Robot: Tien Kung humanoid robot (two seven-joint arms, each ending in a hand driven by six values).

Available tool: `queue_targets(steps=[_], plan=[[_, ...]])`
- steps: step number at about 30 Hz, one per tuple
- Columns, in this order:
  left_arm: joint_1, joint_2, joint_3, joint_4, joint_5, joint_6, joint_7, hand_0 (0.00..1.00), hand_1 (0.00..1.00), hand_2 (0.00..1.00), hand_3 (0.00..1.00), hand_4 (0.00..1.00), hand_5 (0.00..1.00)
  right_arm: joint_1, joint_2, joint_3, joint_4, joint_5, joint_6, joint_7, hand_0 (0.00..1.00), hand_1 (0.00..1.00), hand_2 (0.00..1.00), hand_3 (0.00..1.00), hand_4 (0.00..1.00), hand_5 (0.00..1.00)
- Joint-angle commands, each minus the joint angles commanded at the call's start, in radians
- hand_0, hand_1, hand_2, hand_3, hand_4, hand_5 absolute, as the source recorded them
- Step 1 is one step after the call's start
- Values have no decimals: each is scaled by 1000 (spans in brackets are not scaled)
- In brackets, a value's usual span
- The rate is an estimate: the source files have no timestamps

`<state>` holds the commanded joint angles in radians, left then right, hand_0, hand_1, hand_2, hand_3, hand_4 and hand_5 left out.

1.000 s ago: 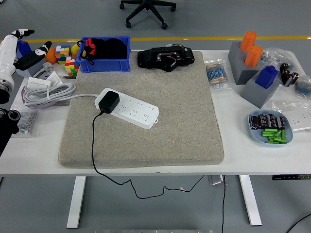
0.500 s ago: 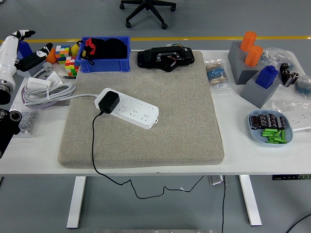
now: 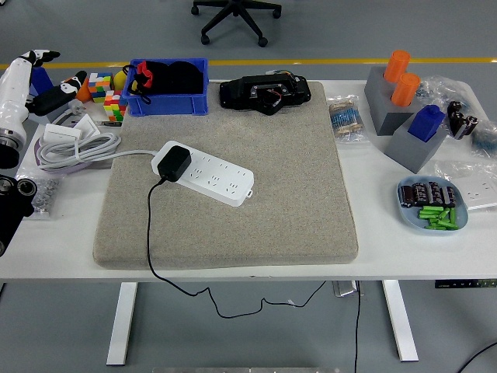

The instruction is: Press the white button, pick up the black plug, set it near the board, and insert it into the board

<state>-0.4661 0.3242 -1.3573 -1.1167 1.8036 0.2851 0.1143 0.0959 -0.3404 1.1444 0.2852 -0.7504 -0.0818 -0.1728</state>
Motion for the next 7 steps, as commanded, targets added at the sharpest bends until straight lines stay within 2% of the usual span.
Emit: queue_targets(steps=[7], plan=[[-2, 0, -1, 0, 1, 0, 0, 936, 856, 830, 752, 815, 532, -3, 2, 9, -1, -2, 1, 0, 754, 682, 685, 640, 716, 452]])
